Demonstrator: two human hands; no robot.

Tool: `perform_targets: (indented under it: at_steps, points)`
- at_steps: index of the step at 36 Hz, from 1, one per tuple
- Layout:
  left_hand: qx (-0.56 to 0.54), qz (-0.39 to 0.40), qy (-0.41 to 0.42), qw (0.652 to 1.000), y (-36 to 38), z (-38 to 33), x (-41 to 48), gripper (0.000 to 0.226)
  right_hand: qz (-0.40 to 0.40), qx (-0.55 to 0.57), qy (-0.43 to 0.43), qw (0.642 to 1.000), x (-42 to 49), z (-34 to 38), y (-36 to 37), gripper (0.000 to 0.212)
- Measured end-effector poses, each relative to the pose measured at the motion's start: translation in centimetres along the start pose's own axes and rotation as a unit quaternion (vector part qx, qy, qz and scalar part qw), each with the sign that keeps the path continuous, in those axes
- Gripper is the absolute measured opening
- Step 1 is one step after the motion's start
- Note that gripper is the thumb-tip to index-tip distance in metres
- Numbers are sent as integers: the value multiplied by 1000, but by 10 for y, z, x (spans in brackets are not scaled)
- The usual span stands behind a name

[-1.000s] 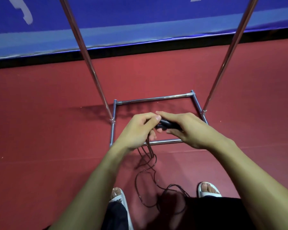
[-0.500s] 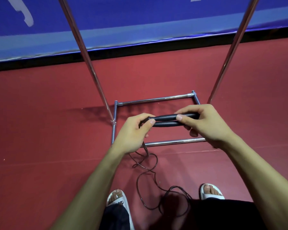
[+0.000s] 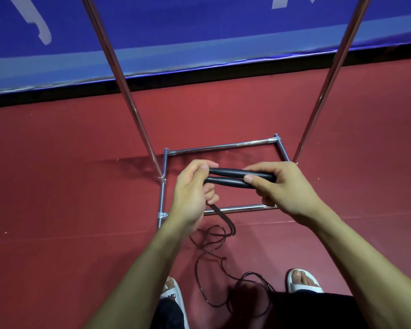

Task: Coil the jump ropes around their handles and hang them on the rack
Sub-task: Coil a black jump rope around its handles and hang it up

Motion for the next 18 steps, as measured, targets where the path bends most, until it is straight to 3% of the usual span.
perform_targets:
  at_steps: [5,10,14,18]
  points:
    - [53,35,32,998,1,-2,0,25,-25,132,17,991,2,-2,-4,9]
    - [63,17,48,997,2,-3,-1,26,-5,80,-2,997,-1,3,0,8]
    - [44,-23,60,997,-3,-4,1,29,-16,124,9,992,-2,-1,3,9]
    - [46,5,70,996,0,-5,0,28,-4,118,17,993,-1,-4,5,11]
Point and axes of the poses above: each hand's wrist, its own x-axis towards the middle knuckle, its own y-axis out of the palm, z = x × y, the point moved 5 cm from there along x, towards the middle knuckle
